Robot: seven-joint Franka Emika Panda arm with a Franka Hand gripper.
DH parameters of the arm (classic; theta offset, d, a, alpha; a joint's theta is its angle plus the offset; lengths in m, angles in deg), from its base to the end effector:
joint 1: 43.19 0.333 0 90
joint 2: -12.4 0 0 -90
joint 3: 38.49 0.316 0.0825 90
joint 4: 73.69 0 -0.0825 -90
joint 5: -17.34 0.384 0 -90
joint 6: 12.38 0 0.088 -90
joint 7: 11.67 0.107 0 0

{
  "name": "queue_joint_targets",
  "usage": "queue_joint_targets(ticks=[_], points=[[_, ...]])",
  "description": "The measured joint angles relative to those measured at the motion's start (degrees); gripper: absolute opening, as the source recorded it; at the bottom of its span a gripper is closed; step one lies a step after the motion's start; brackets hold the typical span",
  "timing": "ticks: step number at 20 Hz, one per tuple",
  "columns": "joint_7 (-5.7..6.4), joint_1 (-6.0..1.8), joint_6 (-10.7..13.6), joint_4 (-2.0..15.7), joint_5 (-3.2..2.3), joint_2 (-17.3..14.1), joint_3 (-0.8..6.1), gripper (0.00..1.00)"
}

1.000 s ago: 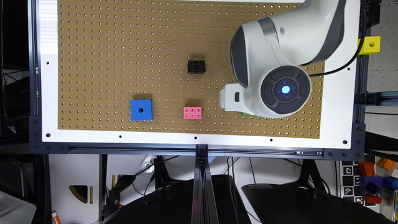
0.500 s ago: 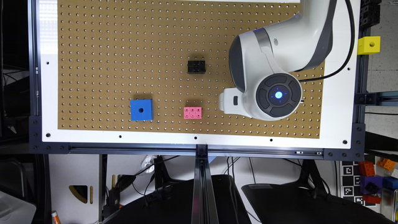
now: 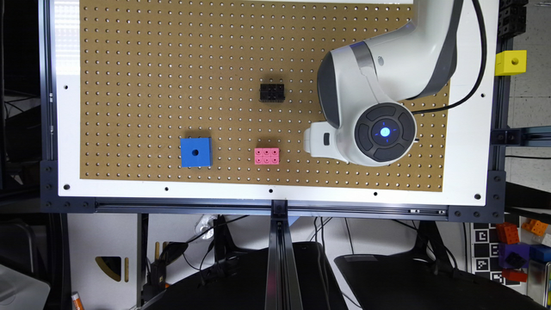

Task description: Pick up green block.

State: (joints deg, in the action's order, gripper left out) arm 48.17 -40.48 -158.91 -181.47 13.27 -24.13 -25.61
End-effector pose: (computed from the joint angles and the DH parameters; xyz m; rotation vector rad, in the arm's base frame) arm 0.6178 0.1661 0.1798 -2.8180 1.1265 0.0166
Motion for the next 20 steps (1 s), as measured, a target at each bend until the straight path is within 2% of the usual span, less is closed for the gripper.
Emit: queue_joint_targets(ticks=[1, 2, 18, 20], points=[[0.02, 0.02, 0.00, 0.03, 0.00, -0.01, -0.01, 1.00], [0.03, -0.01, 0.00, 0.04, 0.00, -0.01, -0.01, 0.00], [0.03, -0.04, 0.41, 0.03, 0.00, 0.15, -0.15, 0.00], [0.04, -0.08, 1.58, 0.03, 0.00, 1.48, -0.16, 0.00]])
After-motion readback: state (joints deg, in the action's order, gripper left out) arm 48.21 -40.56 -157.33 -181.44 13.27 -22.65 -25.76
